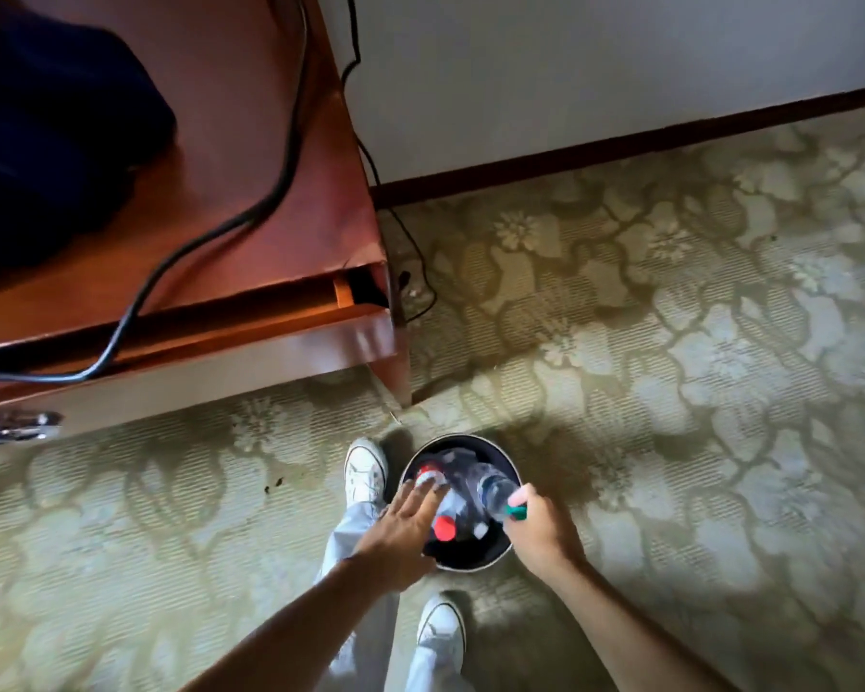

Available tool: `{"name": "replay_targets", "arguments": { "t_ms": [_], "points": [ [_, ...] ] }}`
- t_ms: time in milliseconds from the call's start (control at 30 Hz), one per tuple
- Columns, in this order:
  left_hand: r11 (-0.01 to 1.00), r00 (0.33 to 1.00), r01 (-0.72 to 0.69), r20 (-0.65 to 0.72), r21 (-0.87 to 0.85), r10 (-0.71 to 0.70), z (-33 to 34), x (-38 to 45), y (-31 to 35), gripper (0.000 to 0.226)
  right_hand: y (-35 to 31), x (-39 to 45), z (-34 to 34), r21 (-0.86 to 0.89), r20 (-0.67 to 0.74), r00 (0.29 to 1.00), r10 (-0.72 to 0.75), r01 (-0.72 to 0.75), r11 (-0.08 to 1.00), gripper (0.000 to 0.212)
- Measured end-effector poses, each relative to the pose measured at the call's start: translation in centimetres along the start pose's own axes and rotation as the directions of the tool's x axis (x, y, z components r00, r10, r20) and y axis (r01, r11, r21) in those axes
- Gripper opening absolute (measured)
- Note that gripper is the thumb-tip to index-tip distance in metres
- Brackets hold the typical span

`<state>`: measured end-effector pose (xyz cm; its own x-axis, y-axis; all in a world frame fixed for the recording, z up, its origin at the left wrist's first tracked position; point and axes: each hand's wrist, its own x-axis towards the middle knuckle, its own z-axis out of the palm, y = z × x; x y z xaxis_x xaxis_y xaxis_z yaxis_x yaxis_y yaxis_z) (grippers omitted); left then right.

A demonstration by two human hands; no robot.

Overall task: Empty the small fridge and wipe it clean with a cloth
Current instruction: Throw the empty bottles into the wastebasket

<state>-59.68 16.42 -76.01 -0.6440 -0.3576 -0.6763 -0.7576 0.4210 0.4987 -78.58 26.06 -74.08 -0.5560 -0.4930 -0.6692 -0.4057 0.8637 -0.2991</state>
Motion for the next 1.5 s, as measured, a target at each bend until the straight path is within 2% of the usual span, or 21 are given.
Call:
{"name": "replay_targets", "arguments": {
  "t_ms": [100,167,267,367,467,633,733,800,900,1033,1233,1267,1333,1500],
  "points": [
    [0.995,0.995,0.044,-0.084,-0.090,-0.051,-1.4,-2.1,-0.1,0.089,1.3,-1.4,-0.7,-0.014,-0.002,0.999,0.041,-0.041,0.999,0.011],
    [0.973,0.980,0.104,-0.147,-0.204,-0.135,-4.0,-5.0,-0.2,0.077,1.8,-2.8,-2.4,-0.004,-0.008,0.998,0.055,-0.055,0.998,0.013],
    [0.946,0.939,0.143,-0.263,-0.291,-0.223,-9.2,-11.3,-0.3,0.073,0.6,-6.3,-6.8,0.027,-0.041,0.999,0.006,-0.005,1.000,0.021],
    [0.955,0.897,0.119,-0.383,-0.271,-0.220,-14.2,-18.3,0.2,0.070,-2.2,-10.3,-11.9,0.042,-0.093,0.993,-0.078,0.082,0.996,0.021],
    [0.968,0.844,0.064,-0.504,-0.242,-0.182,-19.3,-25.4,2.0,0.077,-6.4,-14.3,-16.9,0.045,-0.148,0.968,-0.202,0.210,0.977,0.016],
    [0.961,0.758,-0.035,-0.634,-0.275,-0.154,-26.3,-36.4,5.6,0.058,-15.5,-21.9,-24.2,0.009,-0.202,0.880,-0.430,0.441,0.898,0.021],
    [0.963,0.686,-0.070,-0.714,-0.260,-0.143,-28.9,-43.0,6.8,0.057,-22.5,-26.6,-26.9,0.005,-0.254,0.781,-0.571,0.592,0.806,0.025],
    [0.978,0.634,-0.062,-0.765,-0.201,-0.117,-30.6,-46.5,6.9,0.064,-27.5,-29.7,-28.2,0.005,-0.309,0.672,-0.673,0.709,0.706,0.027],
    [0.996,0.531,0.000,-0.843,-0.093,-0.079,-34.0,-51.8,6.5,0.071,-36.0,-35.5,-29.6,-0.081,-0.360,0.457,-0.813,0.853,0.516,0.026],
    [0.998,0.334,0.060,-0.942,0.008,-0.013,-39.9,-58.3,5.7,0.067,-47.2,-43.7,-30.2,-0.158,-0.372,0.195,-0.908,0.950,0.268,0.027],
    [0.982,0.005,0.146,-0.993,0.121,0.122,-48.6,-67.5,1.0,0.061,-61.7,-54.9,-28.0,-0.331,-0.385,-0.111,-0.916,0.943,0.025,0.027],
    [0.979,-0.030,0.161,-0.991,0.127,0.133,-50.1,-69.2,-0.1,0.061,-64.1,-56.6,-27.4,-0.350,-0.390,-0.137,-0.910,0.937,0.010,0.028],
    [0.968,-0.058,0.217,-0.988,0.127,0.142,-52.8,-71.8,-2.4,0.063,-68.8,-59.2,-26.3,-0.410,-0.364,-0.162,-0.917,0.912,0.002,0.035],
    [0.934,0.017,0.344,-0.995,0.100,0.101,-58.0,-76.7,-9.4,0.073,-81.8,-64.1,-24.3,-0.547,-0.349,-0.140,-0.927,0.833,0.080,0.062]
  ]
}}
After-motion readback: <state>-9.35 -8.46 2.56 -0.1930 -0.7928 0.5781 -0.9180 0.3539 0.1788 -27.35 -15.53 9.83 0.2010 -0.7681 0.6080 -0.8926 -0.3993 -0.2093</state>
